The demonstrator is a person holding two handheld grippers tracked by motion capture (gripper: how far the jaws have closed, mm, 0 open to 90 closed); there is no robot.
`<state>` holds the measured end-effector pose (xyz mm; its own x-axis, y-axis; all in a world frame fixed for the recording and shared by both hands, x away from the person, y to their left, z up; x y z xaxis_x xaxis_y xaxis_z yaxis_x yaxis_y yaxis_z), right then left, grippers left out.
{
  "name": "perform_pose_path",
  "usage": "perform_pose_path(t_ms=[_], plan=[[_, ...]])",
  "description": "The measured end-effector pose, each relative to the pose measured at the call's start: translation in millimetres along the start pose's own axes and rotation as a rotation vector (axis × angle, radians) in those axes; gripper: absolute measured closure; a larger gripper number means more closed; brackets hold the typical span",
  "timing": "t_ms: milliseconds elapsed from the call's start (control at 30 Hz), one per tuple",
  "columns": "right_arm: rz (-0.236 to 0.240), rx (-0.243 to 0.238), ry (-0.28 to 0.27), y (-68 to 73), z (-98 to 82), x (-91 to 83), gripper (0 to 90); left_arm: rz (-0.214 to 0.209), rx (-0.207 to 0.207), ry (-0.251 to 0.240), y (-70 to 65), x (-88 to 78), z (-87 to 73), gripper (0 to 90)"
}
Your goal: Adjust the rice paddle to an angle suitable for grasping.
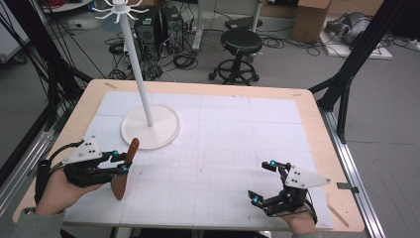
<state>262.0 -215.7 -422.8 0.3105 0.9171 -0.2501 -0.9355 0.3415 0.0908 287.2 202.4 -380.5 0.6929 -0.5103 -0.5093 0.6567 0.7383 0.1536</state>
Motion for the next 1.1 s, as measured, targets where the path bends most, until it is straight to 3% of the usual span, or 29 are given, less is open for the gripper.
perform_pose_path(t_ms=[1100], plan=[[0.014,0.002,-0.014,-2.6,2.2,5.0,0.7,0.014,-0.038,-0.07,7.8,-17.6,6.2,65.0]])
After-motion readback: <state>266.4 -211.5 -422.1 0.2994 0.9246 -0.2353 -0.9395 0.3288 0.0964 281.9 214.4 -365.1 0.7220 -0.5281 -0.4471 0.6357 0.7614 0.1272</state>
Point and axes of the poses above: each handheld gripper's, and its own axes: x roughly forward along the jaws, z roughly out of its top, y roughly to its left, the point moved 7 cm from there along x, roughly forward along the jaws, and after that the axes turned 12 degrees about z, right-handed, at the moved point
